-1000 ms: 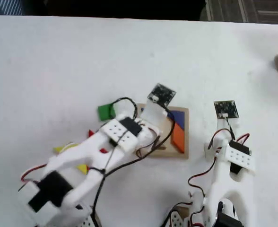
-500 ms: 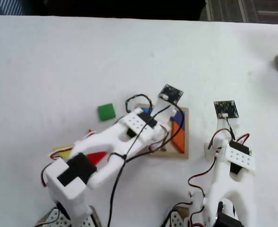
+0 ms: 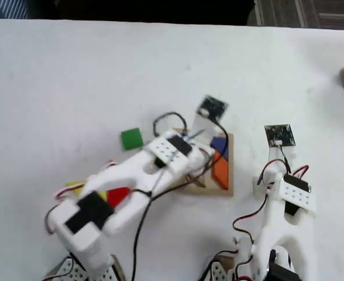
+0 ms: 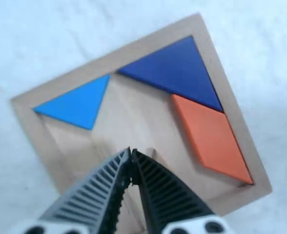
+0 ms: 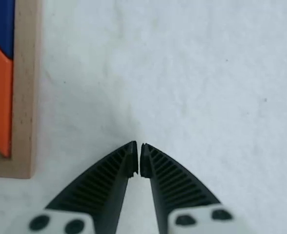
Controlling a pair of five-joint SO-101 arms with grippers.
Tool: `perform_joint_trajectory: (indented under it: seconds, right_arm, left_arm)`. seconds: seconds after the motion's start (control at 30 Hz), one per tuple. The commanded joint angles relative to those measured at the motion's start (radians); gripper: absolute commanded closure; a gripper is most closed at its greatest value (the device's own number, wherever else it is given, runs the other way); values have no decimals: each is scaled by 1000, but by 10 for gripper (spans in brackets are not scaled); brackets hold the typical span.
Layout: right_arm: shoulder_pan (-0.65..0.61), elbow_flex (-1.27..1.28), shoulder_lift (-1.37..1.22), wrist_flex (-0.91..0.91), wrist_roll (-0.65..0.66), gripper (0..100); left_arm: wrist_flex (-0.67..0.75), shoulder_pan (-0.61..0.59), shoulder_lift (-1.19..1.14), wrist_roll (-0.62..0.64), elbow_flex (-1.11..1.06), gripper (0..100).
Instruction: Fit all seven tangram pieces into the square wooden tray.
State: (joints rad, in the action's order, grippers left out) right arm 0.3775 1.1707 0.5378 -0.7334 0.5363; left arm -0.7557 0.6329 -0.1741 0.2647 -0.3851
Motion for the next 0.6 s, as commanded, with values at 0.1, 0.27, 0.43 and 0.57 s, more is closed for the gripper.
perform_joint_trajectory:
  seconds: [0.1, 0.27, 0.43, 0.57]
  right_arm:
    - [-12, -3, 30, -18, 9, 980]
    - [-12, -3, 30, -18, 9, 980]
    - [-12, -3, 30, -18, 9, 980]
    - [-12, -3, 30, -18, 9, 980]
  left_arm:
    - [5, 90, 337, 11, -209, 977]
    - [66, 136, 331, 11, -284, 976]
    - [48, 133, 170, 12, -216, 976]
    - [48, 130, 51, 12, -133, 976]
